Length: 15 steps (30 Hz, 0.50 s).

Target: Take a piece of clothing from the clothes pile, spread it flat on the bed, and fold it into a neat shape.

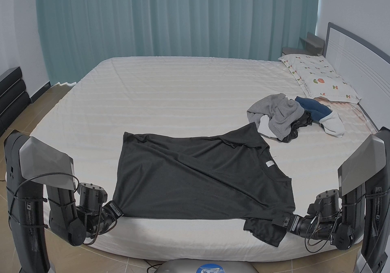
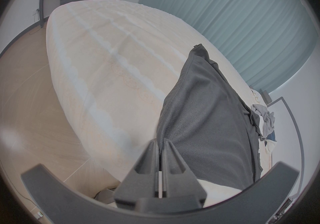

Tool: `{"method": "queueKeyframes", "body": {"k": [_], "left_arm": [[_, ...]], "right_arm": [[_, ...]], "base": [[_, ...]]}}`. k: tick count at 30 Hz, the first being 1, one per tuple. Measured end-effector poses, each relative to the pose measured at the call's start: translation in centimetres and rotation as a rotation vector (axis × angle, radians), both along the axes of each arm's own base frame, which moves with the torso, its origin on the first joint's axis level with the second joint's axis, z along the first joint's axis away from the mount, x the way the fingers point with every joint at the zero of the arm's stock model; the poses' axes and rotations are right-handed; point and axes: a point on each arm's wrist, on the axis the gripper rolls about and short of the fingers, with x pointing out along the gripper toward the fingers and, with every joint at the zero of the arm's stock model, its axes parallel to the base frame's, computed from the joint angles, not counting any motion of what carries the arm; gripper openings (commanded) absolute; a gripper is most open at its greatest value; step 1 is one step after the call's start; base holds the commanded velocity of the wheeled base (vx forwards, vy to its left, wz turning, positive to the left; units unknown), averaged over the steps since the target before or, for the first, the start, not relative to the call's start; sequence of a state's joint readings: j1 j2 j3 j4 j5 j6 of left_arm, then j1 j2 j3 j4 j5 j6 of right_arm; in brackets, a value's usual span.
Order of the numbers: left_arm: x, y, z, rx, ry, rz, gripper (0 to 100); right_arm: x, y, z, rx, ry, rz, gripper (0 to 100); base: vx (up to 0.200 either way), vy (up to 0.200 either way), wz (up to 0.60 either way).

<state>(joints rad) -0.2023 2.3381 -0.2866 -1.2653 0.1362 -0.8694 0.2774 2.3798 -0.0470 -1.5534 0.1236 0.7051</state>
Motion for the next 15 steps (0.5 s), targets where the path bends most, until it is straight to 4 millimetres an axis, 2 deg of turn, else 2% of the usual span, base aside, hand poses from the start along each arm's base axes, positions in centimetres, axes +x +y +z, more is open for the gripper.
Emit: {"method": "queueKeyframes", "body": {"k": [9,15], "left_arm": [[-0.5,0.4,-0.1,0.045,0.019,-0.032,0],[-1.2,1.5,0.0,0.114,0.035,-0.064,0]], "right_arm": [[-0.8,0.3,-0.3,-0.018,0.031,0.031,0],[-1.0,0.2,-0.3,-0.025,0.047,0.039,0]], "base": [[0.000,0.000,0.00],[0.000,0.000,0.00]]}}
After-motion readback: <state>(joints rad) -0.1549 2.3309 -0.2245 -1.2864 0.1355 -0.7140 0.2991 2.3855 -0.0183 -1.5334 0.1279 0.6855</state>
